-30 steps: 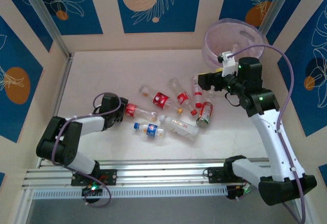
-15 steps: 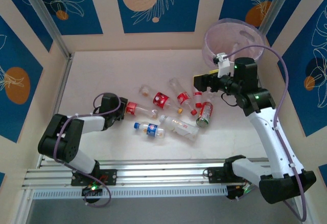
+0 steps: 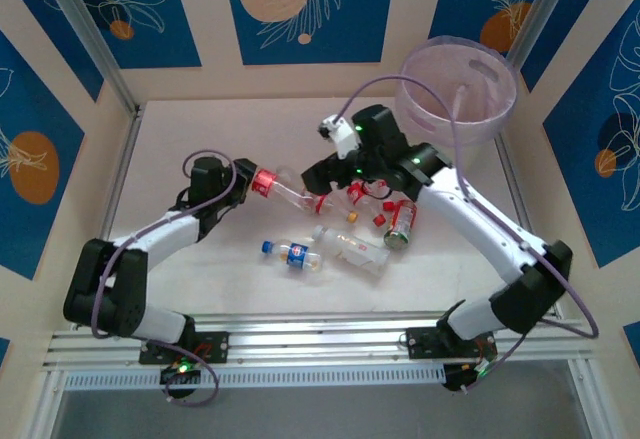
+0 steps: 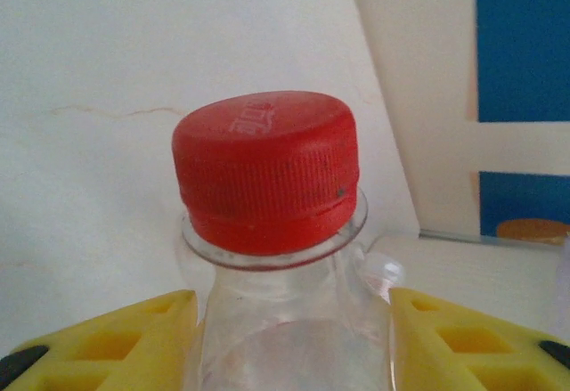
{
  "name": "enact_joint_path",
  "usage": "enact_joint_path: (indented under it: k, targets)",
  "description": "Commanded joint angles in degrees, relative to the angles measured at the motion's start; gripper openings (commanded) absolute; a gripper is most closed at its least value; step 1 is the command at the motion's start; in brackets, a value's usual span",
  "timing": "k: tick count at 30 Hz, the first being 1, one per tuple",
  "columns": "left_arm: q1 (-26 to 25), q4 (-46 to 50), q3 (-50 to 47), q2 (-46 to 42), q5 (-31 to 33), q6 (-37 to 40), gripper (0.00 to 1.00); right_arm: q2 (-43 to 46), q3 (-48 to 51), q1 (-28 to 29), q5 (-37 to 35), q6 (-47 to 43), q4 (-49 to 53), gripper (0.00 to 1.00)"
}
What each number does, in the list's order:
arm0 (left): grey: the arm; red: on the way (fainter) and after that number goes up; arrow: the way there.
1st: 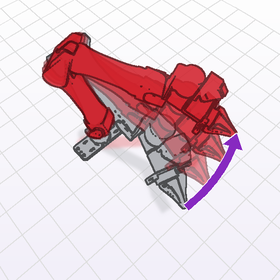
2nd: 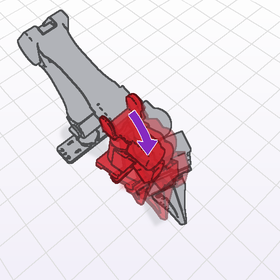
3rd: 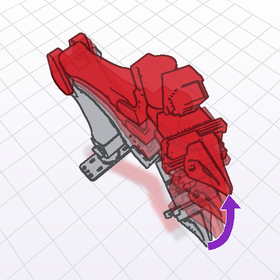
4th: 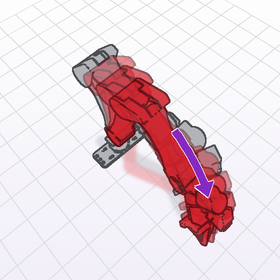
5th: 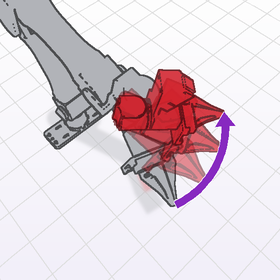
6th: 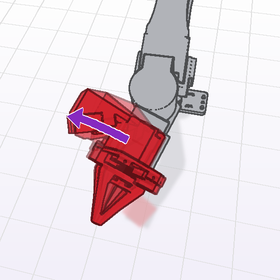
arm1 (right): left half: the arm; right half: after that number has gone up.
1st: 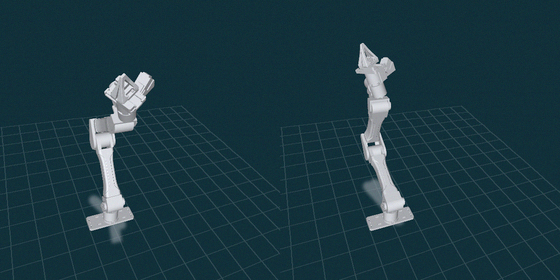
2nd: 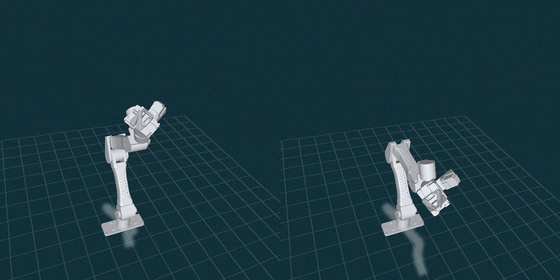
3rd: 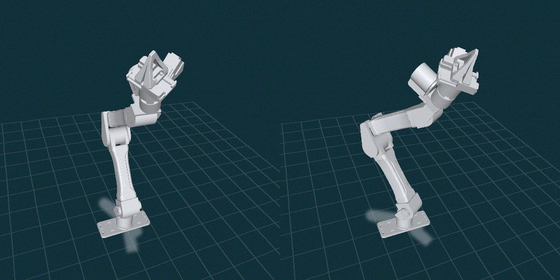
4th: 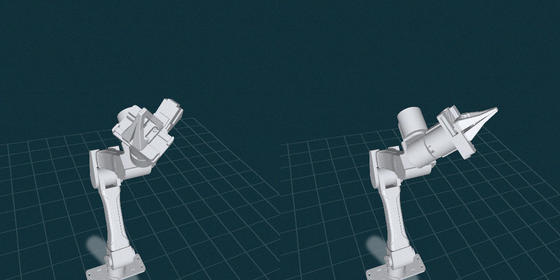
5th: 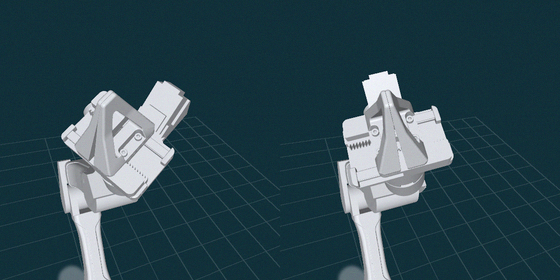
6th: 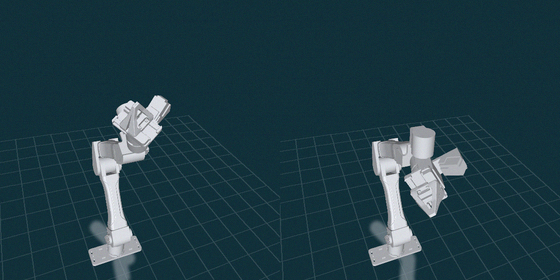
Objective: Put the plastic bottles in the bin
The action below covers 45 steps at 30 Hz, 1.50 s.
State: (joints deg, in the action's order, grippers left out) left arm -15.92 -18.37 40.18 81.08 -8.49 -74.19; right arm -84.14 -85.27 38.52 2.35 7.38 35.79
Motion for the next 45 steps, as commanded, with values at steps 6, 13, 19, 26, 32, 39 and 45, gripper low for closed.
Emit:
enact_joint_path:
  k: [6, 13, 19, 26, 32, 39, 45]
  targets:
    - [-0.08, -1.09, 2.39, -5.41, -9.48, 12.14, 0.52, -11.89, -7.34, 2.32, 4.85, 4.15, 2.5, 0.88]
    - [-0.42, -3.74, 2.19, -6.62, -13.47, 12.26, 0.52, -16.77, -5.21, 2.61, 10.85, 7.79, -3.88, 0.83]
    - [-0.87, -6.13, 1.56, -6.71, -14.34, 11.97, 0.52, -21.09, -5.78, 2.6, 15.95, 10.77, -6.01, 0.78]
    - [-1.0, -8.49, 1.24, -5.37, -14.66, 11.71, 0.53, -22.88, -4.25, 2.19, 19.27, 12.71, -8.21, 0.71]
    - [-1.22, -10.74, 1.12, -4.26, -15.15, 10.7, 0.55, -24.49, -4.68, 1.69, 20.62, 13.38, -8.52, 0.61]
    - [-1.22, -10.13, 0.86, -4.69, -14.01, 10.99, 0.69, -24.06, -4.45, 0.81, 20.85, 13.51, -8.99, 0.53]
    - [-0.38, -7.46, 0.92, -7.13, -13.06, 13.3, 0.94, -22.87, -4.96, -0.5, 19.64, 12.16, -7.84, 0.53]
